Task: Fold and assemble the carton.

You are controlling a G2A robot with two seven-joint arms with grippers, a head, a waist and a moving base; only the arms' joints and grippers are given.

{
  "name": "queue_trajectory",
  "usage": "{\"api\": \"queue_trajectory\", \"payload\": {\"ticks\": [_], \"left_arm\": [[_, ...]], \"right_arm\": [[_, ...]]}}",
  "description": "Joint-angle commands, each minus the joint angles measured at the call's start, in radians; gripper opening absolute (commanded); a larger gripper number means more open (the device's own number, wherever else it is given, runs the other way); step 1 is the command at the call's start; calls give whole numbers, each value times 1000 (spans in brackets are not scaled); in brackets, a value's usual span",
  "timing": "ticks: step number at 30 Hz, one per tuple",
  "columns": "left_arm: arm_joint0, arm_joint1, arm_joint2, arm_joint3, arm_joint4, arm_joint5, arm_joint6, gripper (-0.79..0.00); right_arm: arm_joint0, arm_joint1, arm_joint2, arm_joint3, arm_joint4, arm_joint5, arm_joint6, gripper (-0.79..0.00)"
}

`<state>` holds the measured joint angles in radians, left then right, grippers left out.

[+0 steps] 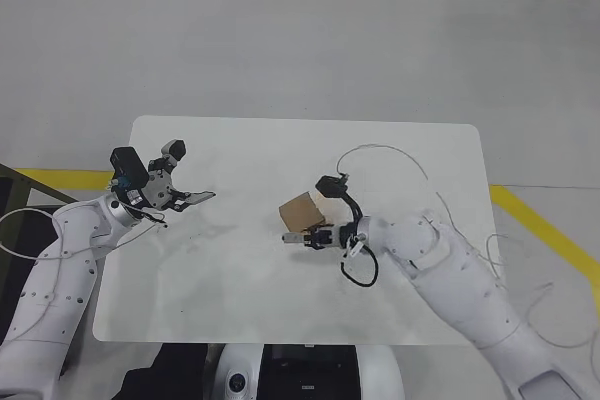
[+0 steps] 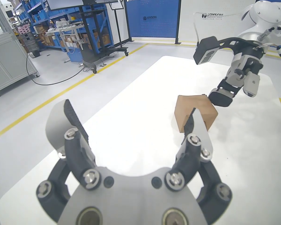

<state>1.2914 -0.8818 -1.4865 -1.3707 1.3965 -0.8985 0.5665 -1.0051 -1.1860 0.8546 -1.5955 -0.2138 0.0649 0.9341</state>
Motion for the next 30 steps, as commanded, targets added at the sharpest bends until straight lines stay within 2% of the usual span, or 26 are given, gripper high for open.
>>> {"api": "queue_trajectory", "payload": {"ticks": [1, 6, 11, 20, 30], "left_arm": [[0, 0, 0, 0, 0, 0, 0, 0], [0, 0, 0, 0, 0, 0, 0, 0], [0, 0, 0, 0, 0, 0, 0, 0], [0, 0, 0, 0, 0, 0, 0, 0], [0, 0, 0, 0, 0, 0, 0, 0]], "right_arm": [[-14, 10, 3, -46, -86, -4, 9, 0], [-78, 37, -1, -184, -404, 52, -17, 0], [-141, 43, -31, -240, -615, 109, -105, 0], [-120, 20, -102, -202, -714, 98, -143, 0], [-42, -20, -155, -104, -730, 91, -143, 0]]}}
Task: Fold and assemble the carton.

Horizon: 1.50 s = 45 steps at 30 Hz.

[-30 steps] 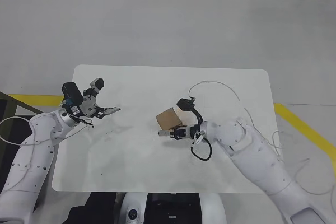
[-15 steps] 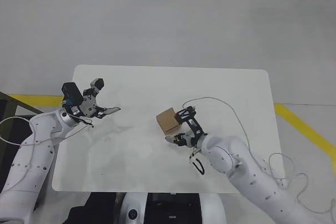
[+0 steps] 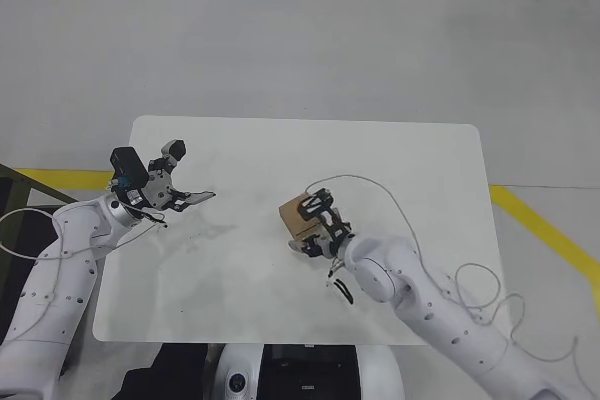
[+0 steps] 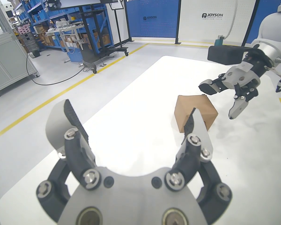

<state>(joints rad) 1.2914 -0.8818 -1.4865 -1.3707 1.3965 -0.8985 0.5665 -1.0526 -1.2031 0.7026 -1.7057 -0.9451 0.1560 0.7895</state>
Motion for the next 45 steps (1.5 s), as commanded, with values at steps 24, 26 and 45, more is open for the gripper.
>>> {"api": "queue_trajectory", "payload": {"ticks": [24, 26, 45], "left_arm": [[0, 0, 0, 0, 0, 0, 0, 0], [0, 0, 0, 0, 0, 0, 0, 0], [0, 0, 0, 0, 0, 0, 0, 0]], "right_arm": [[30, -56, -18, 81, -19, 12, 4, -154], [27, -57, -12, 78, -19, 10, 7, -209], [-29, -57, 65, -13, -8, -39, 27, -413]]}}
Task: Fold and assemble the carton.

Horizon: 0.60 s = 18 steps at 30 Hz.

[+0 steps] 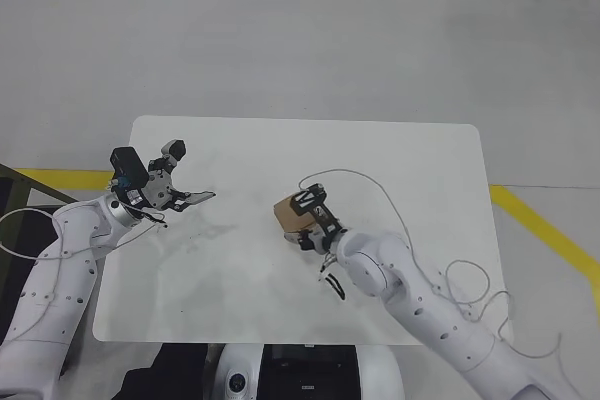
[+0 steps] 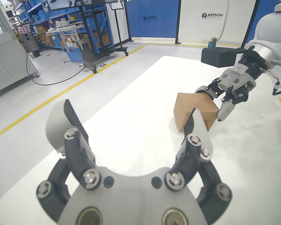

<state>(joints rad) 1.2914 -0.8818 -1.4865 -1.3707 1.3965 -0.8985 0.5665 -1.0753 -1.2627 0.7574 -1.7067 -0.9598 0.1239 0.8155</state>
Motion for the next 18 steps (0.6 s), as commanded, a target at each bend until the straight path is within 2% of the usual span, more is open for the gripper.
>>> {"api": "queue_trajectory", "payload": {"ticks": [1, 5, 9, 18], "left_arm": [[0, 0, 0, 0, 0, 0, 0, 0], [0, 0, 0, 0, 0, 0, 0, 0], [0, 0, 0, 0, 0, 0, 0, 0], [0, 0, 0, 0, 0, 0, 0, 0]], "right_arm": [[-16, 5, 26, -29, 20, -18, 5, -468], [-62, 23, 99, -116, 48, -64, 18, -502], [-127, 44, 187, -226, 80, -117, 25, -465], [-253, 81, 381, -458, 130, -232, 6, -446]]}}
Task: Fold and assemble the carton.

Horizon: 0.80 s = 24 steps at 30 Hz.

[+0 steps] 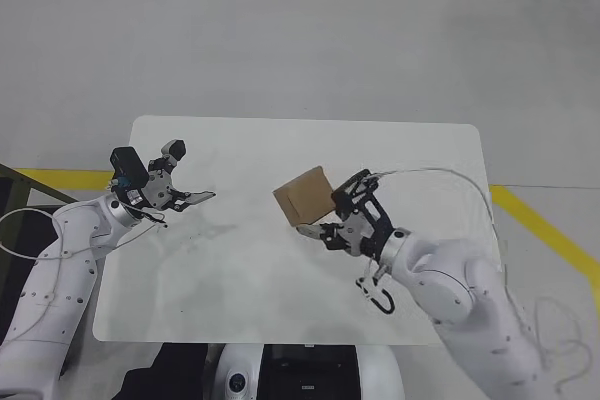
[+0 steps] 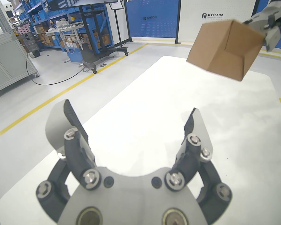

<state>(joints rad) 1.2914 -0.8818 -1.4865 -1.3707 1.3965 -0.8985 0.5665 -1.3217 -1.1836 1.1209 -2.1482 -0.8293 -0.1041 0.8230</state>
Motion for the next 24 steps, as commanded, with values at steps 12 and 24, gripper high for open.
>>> {"api": "queue_trajectory", "payload": {"ticks": [12, 24], "left_arm": [[0, 0, 0, 0, 0, 0, 0, 0], [0, 0, 0, 0, 0, 0, 0, 0]], "right_arm": [[-66, 20, 207, -202, 130, -113, -117, -459], [-73, 31, 276, -202, 181, -320, -244, -456]]}}
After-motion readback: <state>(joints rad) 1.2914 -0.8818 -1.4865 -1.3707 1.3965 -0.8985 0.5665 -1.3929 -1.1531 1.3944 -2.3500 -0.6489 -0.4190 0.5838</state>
